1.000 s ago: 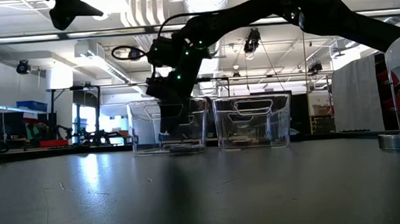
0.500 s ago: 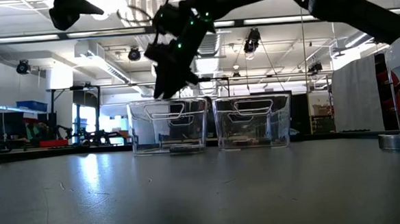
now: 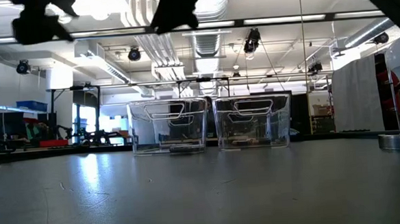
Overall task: Sort batteries
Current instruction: Put the black battery into the right transparent bin
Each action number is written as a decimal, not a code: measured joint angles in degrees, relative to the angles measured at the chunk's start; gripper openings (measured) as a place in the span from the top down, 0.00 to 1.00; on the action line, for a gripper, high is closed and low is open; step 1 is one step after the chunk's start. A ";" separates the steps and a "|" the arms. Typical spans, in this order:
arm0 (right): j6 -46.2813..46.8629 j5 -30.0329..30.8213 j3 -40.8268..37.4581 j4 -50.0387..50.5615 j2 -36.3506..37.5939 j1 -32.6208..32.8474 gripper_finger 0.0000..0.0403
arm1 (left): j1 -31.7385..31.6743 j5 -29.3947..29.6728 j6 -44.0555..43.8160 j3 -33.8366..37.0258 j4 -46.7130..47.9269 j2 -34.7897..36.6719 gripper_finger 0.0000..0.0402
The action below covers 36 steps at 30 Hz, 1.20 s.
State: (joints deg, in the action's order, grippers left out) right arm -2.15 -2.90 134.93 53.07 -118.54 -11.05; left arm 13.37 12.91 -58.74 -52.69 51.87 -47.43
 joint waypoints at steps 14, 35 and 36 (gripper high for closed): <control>3.93 11.95 -0.09 20.70 10.08 14.34 0.75 | 3.45 -8.15 -8.66 4.17 12.35 -14.84 0.53; 19.04 21.10 -0.39 9.37 7.15 22.52 0.88 | 2.99 -13.42 -3.25 23.54 1.93 -18.50 0.53; 19.77 21.07 -0.40 9.40 7.04 22.52 0.88 | 2.95 -13.40 -3.40 24.59 1.19 -18.49 0.54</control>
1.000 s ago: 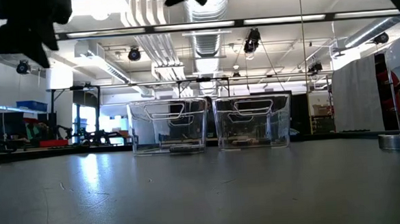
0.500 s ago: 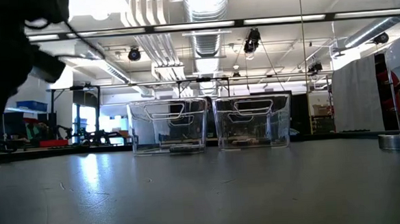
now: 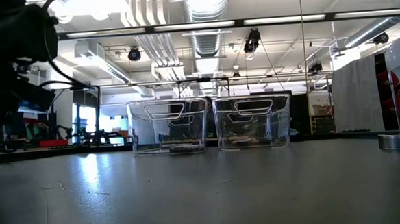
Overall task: Sort batteries
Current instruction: Put the black battery into the right transparent bin
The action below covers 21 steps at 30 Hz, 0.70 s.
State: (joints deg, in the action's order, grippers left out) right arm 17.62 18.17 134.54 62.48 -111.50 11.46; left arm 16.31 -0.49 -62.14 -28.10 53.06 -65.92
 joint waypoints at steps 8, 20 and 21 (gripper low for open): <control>5.54 -0.10 -0.08 -0.80 -1.75 0.00 0.88 | -0.30 -0.26 -1.35 3.46 -4.47 0.25 0.65; 4.63 -0.15 -0.10 -2.13 -1.96 -0.52 0.89 | -0.24 3.32 -1.39 2.88 -5.07 -1.53 0.85; 4.56 -0.15 -0.10 -2.27 -1.86 -0.68 0.89 | -0.24 3.51 -1.35 2.87 -5.16 -1.64 0.87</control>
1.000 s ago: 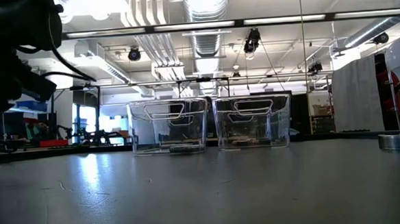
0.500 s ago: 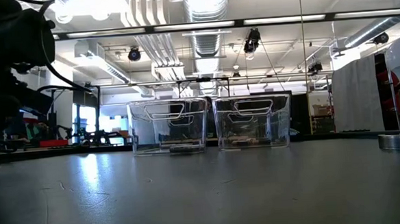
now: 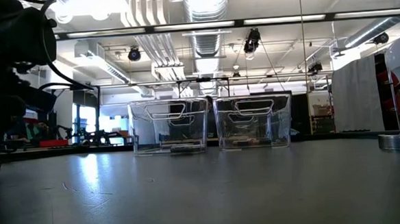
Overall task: Sort batteries
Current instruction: Put the black battery into the right transparent bin
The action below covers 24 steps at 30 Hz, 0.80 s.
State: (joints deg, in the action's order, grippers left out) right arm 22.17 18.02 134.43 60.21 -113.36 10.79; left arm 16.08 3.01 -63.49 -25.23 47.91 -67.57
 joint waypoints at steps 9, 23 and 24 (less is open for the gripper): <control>-2.65 0.02 0.52 -0.96 2.65 -0.33 0.88 | -0.02 3.18 1.54 -1.94 -0.50 0.17 0.97; -9.78 0.17 0.55 -3.06 6.12 -1.09 0.84 | -2.73 18.37 14.98 -26.51 -5.10 6.93 0.97; -10.52 0.22 0.55 -3.36 6.12 -1.29 0.83 | -3.41 19.10 17.92 -28.82 -7.09 7.78 0.97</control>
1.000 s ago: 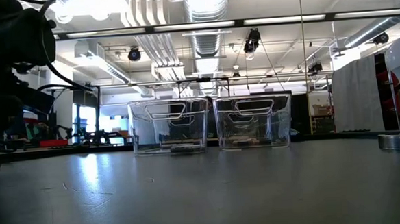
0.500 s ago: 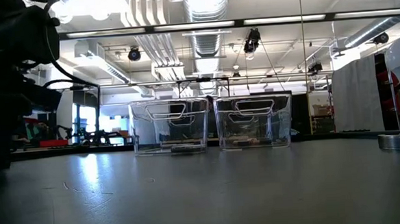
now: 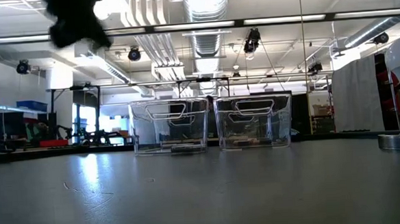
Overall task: Sort batteries
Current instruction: Put the black battery into the right transparent bin
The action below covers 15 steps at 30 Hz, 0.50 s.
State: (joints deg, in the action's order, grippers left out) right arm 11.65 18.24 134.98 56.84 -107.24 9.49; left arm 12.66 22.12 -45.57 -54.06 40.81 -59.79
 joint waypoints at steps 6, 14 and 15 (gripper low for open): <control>-2.99 0.39 0.00 -3.94 -0.13 -1.11 0.75 | -2.36 0.28 21.05 -8.43 -18.20 4.78 0.97; -0.80 -0.02 -0.09 -13.21 -1.86 -1.98 0.61 | -2.36 -3.89 29.03 -8.46 -36.69 7.32 0.97; -0.69 -0.20 -0.13 -14.34 -2.30 -1.97 0.60 | -2.36 -4.16 29.03 -8.23 -37.82 7.25 0.97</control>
State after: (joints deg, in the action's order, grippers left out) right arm 10.97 18.04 134.85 42.51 -109.54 7.53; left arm 10.31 17.96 -16.53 -62.28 3.00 -52.54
